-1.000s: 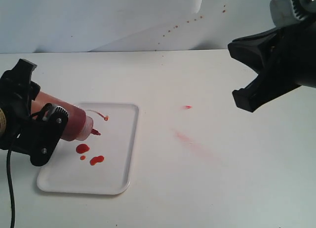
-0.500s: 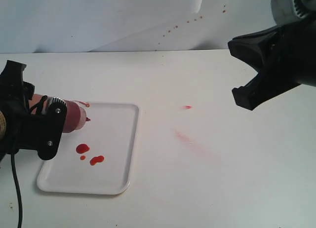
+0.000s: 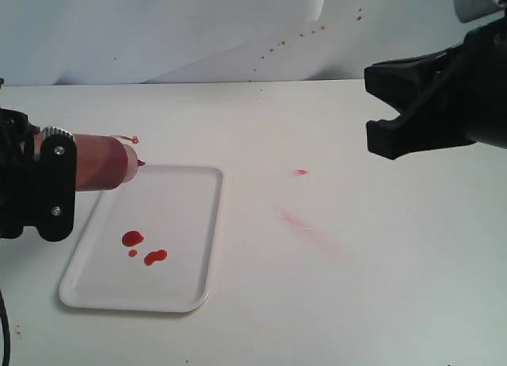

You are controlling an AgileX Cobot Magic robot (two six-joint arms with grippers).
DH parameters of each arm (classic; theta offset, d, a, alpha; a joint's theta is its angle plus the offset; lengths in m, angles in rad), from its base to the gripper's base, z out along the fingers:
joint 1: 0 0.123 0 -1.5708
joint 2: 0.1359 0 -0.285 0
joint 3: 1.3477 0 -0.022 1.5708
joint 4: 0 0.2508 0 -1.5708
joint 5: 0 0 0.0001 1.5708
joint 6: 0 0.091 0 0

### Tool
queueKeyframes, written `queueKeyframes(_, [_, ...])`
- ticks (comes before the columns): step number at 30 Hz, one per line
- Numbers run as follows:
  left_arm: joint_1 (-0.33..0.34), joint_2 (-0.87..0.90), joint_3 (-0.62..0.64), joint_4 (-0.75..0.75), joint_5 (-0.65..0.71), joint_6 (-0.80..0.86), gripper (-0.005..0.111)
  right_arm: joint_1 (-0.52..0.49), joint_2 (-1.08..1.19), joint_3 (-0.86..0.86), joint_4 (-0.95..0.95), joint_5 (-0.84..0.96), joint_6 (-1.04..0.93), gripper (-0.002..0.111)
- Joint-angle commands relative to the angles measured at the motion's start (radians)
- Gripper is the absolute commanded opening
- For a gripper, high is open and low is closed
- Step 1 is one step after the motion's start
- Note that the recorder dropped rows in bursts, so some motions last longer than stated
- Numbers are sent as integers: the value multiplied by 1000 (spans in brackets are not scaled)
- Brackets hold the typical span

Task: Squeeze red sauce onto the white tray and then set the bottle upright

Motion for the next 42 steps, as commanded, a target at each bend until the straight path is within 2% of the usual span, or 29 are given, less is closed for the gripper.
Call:
queueKeyframes(1, [-3, -52, -4, 2, -28, -20, 0, -7, -1, 86, 196, -138, 7, 0])
queueKeyframes(7, [-3, -62, -4, -24, -31, -20, 0, -5, -1, 175, 337, -201, 79, 1])
queueKeyframes(15, [-3, -62, -4, -28, -59, -20, 0, 78, -1, 189, 336, -252, 329, 28])
queueKeyframes(17, [-3, -62, -4, -28, -68, -20, 0, 101, 23, 189, 336, -260, 372, 42])
queueKeyframes(18, [-3, -62, -4, -28, -80, -20, 0, 113, 77, 189, 336, -252, 406, 65])
queueKeyframes(20, [-3, -62, -4, -28, -80, -20, 0, 125, 207, 189, 336, -253, 504, 93])
queueKeyframes(21, [-3, -62, -4, -28, -80, -20, 0, 131, 244, 189, 336, -272, 549, 95])
queueKeyframes(23, [-3, -62, -4, -28, -80, -20, 0, 173, 356, 189, 273, -392, 677, 90])
queueKeyframes(25, [-3, -62, -4, -28, -80, -20, 0, 213, 444, 189, -55, -533, 1042, 77])
queueKeyframes(26, [-3, -62, -4, -28, -80, -18, 0, 215, 510, 189, -395, -722, 1422, 70])
queueKeyframes(27, [-3, -62, -4, -28, -80, -18, 0, 202, 579, 187, -540, -937, 1633, 69])
queueKeyframes(28, [-3, -62, -4, -28, -80, -18, 0, 195, 646, 181, -567, -1069, 1733, 69])
queueKeyframes(29, [-3, -62, -4, -28, -80, -18, 0, 195, 722, 174, -570, -1182, 1805, 69])
queueKeyframes(33, [-3, -62, -4, -25, -80, -16, 0, 195, 971, 96, -667, -1360, 1969, 75])
queueKeyframes(37, [-3, -62, -4, -25, -80, -16, 0, 195, 1103, -73, -779, -1360, 2061, 75])
queueKeyframes(42, [-3, -62, -4, -15, -80, -16, 0, 230, 1149, -221, -787, -1360, 2088, 75])
